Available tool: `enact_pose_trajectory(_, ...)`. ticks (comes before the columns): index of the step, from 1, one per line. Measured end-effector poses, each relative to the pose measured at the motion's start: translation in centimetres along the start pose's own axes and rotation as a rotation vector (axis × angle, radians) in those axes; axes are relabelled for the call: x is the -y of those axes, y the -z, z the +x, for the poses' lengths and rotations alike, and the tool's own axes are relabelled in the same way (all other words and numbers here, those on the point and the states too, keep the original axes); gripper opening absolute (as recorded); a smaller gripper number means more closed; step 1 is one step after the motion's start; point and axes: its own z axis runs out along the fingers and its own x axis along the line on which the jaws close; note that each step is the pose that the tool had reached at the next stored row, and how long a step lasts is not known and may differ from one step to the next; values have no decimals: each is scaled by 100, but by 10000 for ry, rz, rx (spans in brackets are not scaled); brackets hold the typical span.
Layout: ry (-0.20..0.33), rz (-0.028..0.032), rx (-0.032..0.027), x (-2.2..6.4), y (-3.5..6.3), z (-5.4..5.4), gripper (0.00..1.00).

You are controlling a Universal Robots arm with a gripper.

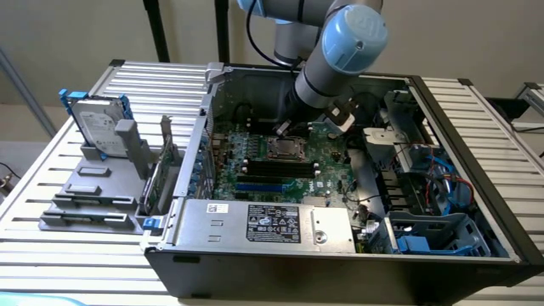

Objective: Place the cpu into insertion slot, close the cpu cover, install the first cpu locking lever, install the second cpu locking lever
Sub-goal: 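Install the first cpu locking lever, then install the second cpu locking lever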

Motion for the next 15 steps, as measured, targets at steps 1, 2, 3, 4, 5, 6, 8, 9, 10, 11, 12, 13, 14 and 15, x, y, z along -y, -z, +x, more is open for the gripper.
enact_pose_trajectory(1, 1, 0, 2, 1, 2, -2, 11)
enact_pose_trajectory(2, 2, 1, 2, 1, 2, -1, 11)
enact_pose_trajectory(3, 1, 2, -2, 1, 2, -2, 11)
enact_pose_trajectory(4, 1, 3, -2, 1, 2, -2, 11)
enact_pose_trajectory(5, 1, 2, -2, 1, 2, -2, 11)
enact_pose_trajectory(6, 1, 2, -2, 1, 2, -2, 11)
enact_pose_trajectory(8, 1, 2, -3, 1, 2, -2, 11)
enact_pose_trajectory(9, 1, 2, -2, 1, 2, -2, 11)
enact_pose_trajectory(10, 1, 2, -2, 1, 2, -2, 11)
enact_pose_trajectory(11, 1, 2, -2, 1, 2, -2, 11)
enact_pose_trajectory(12, 1, 2, -2, 1, 2, -2, 11)
enact_pose_trajectory(13, 1, 2, -2, 1, 2, -2, 11)
enact_pose_trajectory(14, -3, 2, -3, 1, 2, -3, 11)
enact_pose_trajectory(15, -22, -2, -10, 0, 4, -5, 11)
